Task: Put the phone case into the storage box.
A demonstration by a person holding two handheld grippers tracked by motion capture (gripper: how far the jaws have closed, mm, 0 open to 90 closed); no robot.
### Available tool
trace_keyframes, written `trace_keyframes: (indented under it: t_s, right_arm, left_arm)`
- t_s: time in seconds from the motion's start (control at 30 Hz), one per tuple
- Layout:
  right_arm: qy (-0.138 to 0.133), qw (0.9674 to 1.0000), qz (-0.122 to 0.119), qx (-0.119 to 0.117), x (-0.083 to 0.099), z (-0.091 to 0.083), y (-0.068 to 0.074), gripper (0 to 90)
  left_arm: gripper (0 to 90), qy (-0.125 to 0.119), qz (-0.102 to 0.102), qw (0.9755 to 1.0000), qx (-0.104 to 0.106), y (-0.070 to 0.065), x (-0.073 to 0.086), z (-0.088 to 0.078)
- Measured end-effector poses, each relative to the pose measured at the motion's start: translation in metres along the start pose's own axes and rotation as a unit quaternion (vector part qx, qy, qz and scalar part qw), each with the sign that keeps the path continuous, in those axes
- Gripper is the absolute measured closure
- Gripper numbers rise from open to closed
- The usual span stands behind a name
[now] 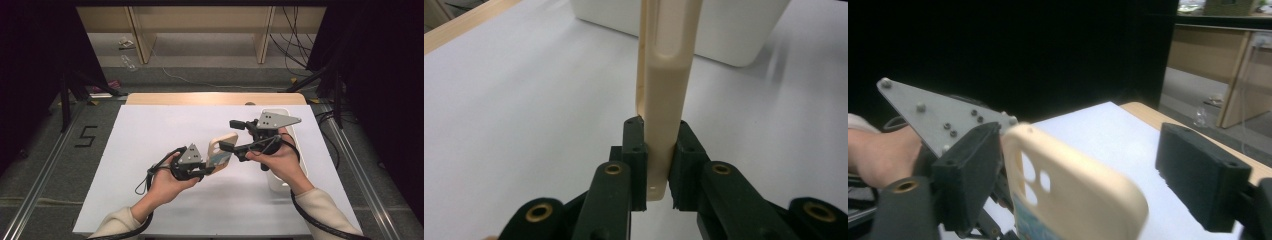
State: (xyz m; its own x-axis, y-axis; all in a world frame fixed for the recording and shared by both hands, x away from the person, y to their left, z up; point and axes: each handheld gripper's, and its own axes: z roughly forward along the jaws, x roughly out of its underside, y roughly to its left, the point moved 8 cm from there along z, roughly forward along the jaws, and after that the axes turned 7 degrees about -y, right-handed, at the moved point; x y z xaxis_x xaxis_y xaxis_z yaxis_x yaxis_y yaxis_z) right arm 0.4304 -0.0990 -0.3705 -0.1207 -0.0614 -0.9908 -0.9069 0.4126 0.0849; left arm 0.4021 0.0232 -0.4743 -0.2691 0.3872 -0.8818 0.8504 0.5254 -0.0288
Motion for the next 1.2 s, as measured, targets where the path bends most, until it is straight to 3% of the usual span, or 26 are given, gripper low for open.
trace_keyframes:
  t_s: [0.13,0.4,0.6,1.2]
  right_arm:
    - [-0.006,0.9994,0.005,0.033,0.003,0.001,-0.006,11.5]
    - [-0.001,0.9974,0.018,0.07,0.015,0.007,-0.012,0.8]
    - [-0.004,0.9949,0.02,0.099,0.02,0.008,-0.016,0.2]
    - [-0.014,0.9921,0.023,0.122,0.022,0.014,-0.013,0.1]
  left_arm:
    - [79.7,-0.004,-0.018,0.9997,-0.019,0.006,0.0,-0.002]
    - [79.7,-0.007,-0.047,0.9977,-0.048,0.012,-0.002,-0.002]
    - [79.6,-0.013,-0.058,0.9962,-0.063,0.015,-0.004,-0.004]
    - [79.6,-0.013,-0.065,0.9951,-0.073,0.011,-0.008,0.008]
